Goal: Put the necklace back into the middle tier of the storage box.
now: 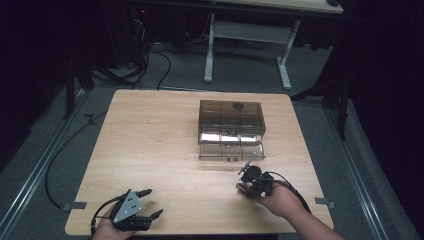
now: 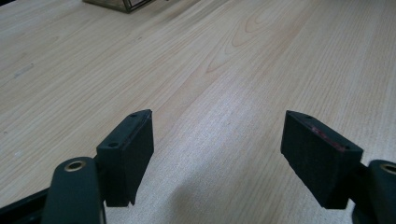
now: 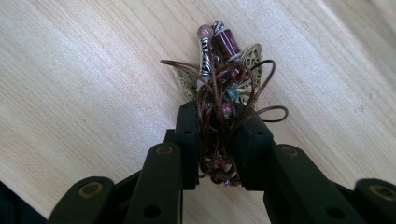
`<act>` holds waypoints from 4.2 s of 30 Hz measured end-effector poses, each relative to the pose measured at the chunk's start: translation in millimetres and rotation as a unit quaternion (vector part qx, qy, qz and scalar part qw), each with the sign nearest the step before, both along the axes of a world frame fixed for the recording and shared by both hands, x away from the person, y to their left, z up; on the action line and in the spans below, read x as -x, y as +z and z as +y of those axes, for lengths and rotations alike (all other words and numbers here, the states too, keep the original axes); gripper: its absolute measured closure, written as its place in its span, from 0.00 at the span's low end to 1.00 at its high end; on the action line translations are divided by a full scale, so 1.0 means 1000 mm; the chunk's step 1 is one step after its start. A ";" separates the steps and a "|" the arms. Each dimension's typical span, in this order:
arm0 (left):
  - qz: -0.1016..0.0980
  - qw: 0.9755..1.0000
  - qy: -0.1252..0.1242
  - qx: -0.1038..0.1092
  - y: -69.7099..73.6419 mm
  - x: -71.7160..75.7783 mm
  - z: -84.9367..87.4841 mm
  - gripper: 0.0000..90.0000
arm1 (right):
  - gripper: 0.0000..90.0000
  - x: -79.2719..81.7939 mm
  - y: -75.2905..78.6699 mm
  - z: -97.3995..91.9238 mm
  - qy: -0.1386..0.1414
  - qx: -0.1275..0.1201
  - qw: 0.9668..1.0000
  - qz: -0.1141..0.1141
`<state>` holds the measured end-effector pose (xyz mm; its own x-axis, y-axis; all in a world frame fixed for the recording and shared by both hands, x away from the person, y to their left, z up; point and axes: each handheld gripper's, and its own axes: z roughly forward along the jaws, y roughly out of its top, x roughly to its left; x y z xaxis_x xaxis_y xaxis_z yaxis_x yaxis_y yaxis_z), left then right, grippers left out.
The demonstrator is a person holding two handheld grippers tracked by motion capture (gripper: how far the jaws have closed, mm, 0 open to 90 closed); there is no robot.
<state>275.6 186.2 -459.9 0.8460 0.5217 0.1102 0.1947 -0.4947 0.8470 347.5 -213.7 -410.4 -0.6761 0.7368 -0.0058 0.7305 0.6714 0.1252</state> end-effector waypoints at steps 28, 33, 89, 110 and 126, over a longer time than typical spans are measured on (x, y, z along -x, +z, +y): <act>-0.002 1.000 0.002 0.000 0.000 0.001 0.000 0.29 | 0.82 -0.003 0.031 -0.019 -0.019 -0.040 0.999 -0.021; -0.003 1.000 0.002 0.000 0.000 0.001 0.000 0.29 | 0.82 -0.005 0.036 -0.019 -0.021 -0.045 0.998 -0.027; -0.002 1.000 -0.002 0.006 0.000 0.000 0.001 0.29 | 0.82 -0.078 0.080 0.008 -0.039 -0.065 0.995 -0.057; -0.001 1.000 -0.003 0.008 0.000 0.000 0.002 0.29 | 0.82 -0.117 0.053 0.022 -0.036 -0.034 0.998 -0.036; -0.001 1.000 -0.003 0.007 0.000 0.000 0.001 0.29 | 0.82 -0.127 0.045 0.032 -0.020 -0.021 0.999 -0.031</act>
